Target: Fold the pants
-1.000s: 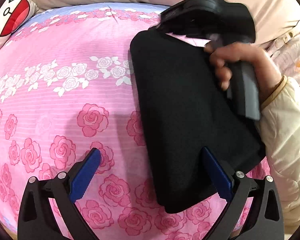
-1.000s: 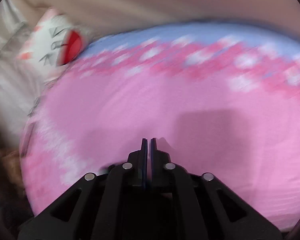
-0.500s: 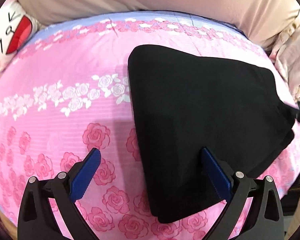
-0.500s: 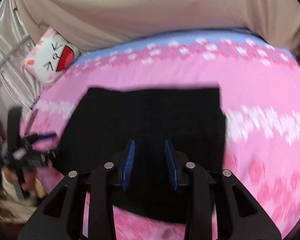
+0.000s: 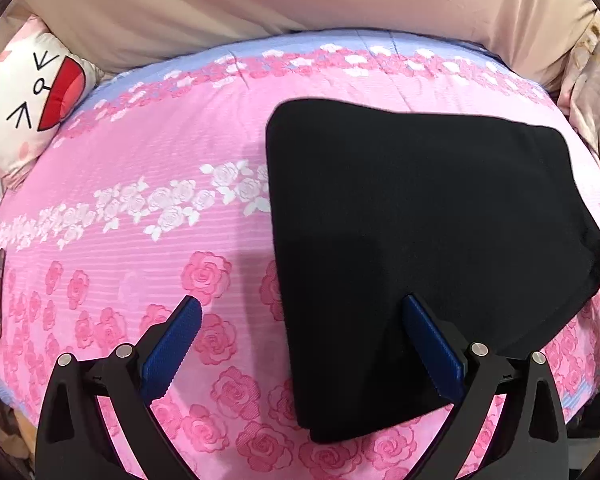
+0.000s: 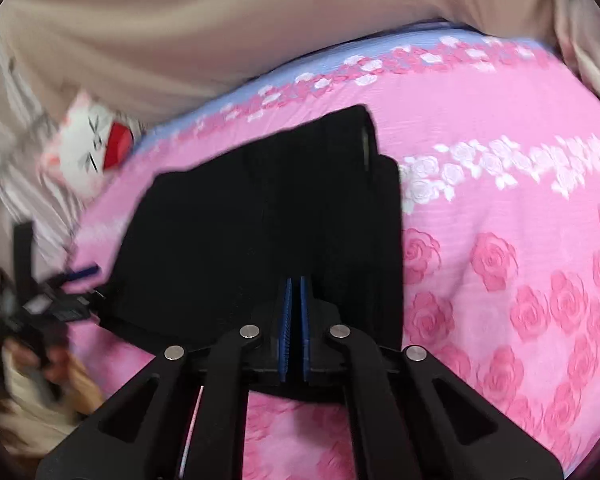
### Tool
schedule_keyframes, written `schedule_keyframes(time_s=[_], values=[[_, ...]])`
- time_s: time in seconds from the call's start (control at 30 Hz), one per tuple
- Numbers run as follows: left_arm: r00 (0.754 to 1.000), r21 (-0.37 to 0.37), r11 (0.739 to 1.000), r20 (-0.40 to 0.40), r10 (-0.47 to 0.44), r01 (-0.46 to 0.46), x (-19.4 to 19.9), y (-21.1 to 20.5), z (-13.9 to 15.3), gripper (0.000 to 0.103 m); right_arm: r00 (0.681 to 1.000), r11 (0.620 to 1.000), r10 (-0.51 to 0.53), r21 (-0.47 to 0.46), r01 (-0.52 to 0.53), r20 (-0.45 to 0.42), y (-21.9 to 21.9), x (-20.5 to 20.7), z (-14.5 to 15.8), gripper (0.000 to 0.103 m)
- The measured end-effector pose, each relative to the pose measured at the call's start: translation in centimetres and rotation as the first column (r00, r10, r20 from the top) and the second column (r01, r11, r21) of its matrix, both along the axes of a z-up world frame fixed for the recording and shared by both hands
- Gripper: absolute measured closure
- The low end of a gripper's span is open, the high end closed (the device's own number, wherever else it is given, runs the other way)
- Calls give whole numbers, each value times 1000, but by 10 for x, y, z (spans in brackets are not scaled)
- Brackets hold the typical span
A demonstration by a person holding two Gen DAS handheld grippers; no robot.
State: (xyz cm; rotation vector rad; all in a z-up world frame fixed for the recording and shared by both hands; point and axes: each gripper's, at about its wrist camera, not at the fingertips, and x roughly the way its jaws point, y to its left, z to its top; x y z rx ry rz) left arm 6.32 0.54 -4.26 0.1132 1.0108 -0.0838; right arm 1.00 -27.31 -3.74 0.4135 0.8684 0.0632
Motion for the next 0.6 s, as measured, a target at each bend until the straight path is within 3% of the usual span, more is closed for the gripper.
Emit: schedule_keyframes(time_s=[0.03,0.13,0.27,0.3,0.37,0.5,0.6], values=[[1000,-10,1000,17,8,-8,-3,4,5,5,1000,1000,-17,-10,17,15,-5,-5,7,89],[999,-115,993,8,32,-31,-2,34,14,5,999,999,-44,12,44,9,-28,-13,12,20],[982,-306,947,-188,35,-93,31,74,-20,5,998,993,-2,119,10,-70,-48,-2,-13,22],[984,-338,938,-180,17,-78,34,77,-22,6,995,988,22,156,-7,-92,-51,2,-22,24],[981,-320,946,-194,-20,-43,38,70,-22,6,990,970,65,242,-32,-129,-56,11,-40,25],[979,-301,954,-195,-65,4,45,53,-20,6,988,911,133,403,-89,-82,-64,24,-50,24],[971,-326,945,-222,-90,13,57,49,-20,6,980,902,178,412,-128,-86,-59,35,-51,24]])
